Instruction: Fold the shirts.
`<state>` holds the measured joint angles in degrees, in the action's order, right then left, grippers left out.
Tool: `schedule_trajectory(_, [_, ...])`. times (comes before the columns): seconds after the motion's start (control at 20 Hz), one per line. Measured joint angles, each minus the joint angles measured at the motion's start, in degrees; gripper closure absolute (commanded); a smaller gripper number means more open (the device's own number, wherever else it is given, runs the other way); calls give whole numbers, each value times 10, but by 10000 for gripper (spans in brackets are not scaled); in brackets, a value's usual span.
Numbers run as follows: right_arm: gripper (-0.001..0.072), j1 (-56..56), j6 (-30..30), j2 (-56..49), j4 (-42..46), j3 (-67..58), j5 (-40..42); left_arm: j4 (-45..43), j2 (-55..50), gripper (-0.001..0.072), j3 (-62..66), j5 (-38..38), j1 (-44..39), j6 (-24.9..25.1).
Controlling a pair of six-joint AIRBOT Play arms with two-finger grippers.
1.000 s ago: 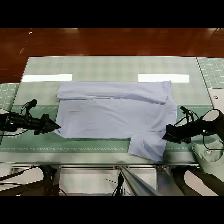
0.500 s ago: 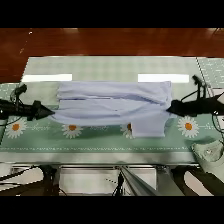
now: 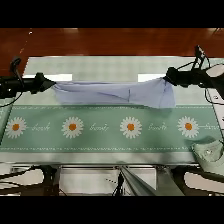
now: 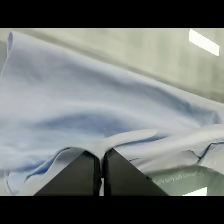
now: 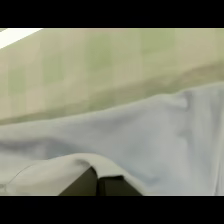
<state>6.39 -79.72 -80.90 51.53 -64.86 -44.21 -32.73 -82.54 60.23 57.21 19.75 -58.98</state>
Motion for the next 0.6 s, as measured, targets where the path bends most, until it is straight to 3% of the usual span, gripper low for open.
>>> schedule_trajectory(0.3, [681,-4,-9,-101,-14,-57,44,7,-94,670,69,-38,-30,-30])
schedule_trajectory(0.45, [672,-5,-9,-123,-16,-63,52,7,-128,449,83,-38,-38,-35])
schedule_trajectory(0.6, [343,-5,-10,-132,-16,-65,55,-7,-144,124,89,-16,-32,-38])
